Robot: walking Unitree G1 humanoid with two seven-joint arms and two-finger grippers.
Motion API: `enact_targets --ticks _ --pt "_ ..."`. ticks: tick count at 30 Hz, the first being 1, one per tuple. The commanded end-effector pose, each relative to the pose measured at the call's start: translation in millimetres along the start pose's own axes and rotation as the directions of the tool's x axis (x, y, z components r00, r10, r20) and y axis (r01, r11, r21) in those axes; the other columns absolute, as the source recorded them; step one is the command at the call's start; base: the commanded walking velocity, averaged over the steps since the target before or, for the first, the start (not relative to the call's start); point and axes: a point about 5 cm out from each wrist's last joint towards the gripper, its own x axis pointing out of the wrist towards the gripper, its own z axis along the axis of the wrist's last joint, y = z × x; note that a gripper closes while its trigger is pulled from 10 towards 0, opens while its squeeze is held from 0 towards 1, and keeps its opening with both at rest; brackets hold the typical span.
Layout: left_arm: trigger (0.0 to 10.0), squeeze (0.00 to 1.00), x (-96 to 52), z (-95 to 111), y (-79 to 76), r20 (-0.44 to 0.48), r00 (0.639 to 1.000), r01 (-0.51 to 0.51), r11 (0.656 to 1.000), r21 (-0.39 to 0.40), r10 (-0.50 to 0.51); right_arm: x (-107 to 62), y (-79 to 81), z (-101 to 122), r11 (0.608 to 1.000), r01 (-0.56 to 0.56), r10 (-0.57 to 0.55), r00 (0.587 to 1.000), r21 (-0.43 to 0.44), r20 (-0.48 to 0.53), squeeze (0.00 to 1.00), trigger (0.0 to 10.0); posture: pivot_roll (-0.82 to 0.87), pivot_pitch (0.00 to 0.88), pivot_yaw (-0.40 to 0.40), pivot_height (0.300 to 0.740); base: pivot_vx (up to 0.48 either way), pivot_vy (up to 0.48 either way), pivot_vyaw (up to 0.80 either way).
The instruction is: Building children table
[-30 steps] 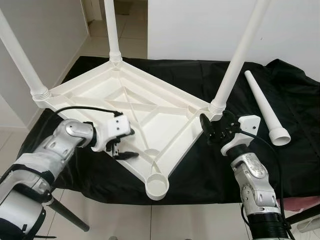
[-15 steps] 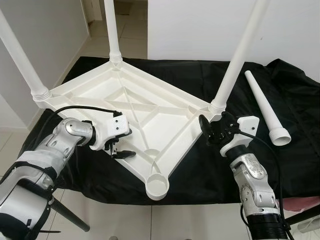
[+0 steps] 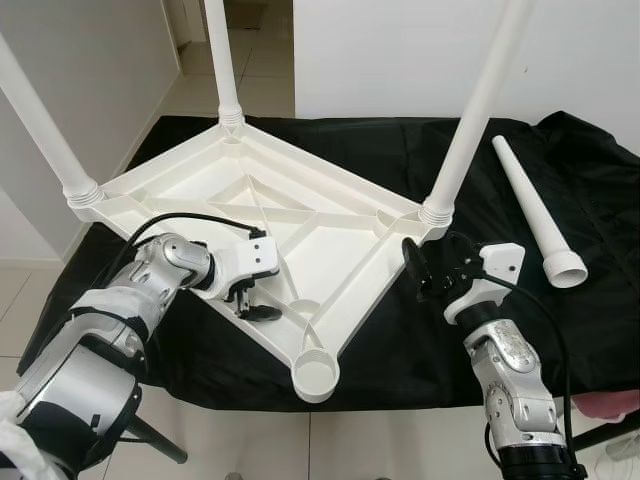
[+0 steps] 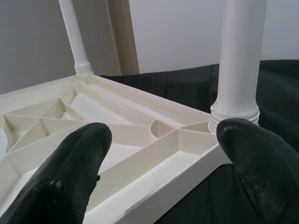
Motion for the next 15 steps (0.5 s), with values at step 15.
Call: enact_targets --ticks 15 --pt "0.0 0.0 0.7 13.4 5.8 0.086 0.996 -0.04 0.999 -0.006 0.041 -0.7 2.4 -3.7 1.0 0.013 -0.013 1.0 0.015 -0.019 0.0 10.0 -0.02 0.083 0.055 0.74 0.0 0.0 0.0"
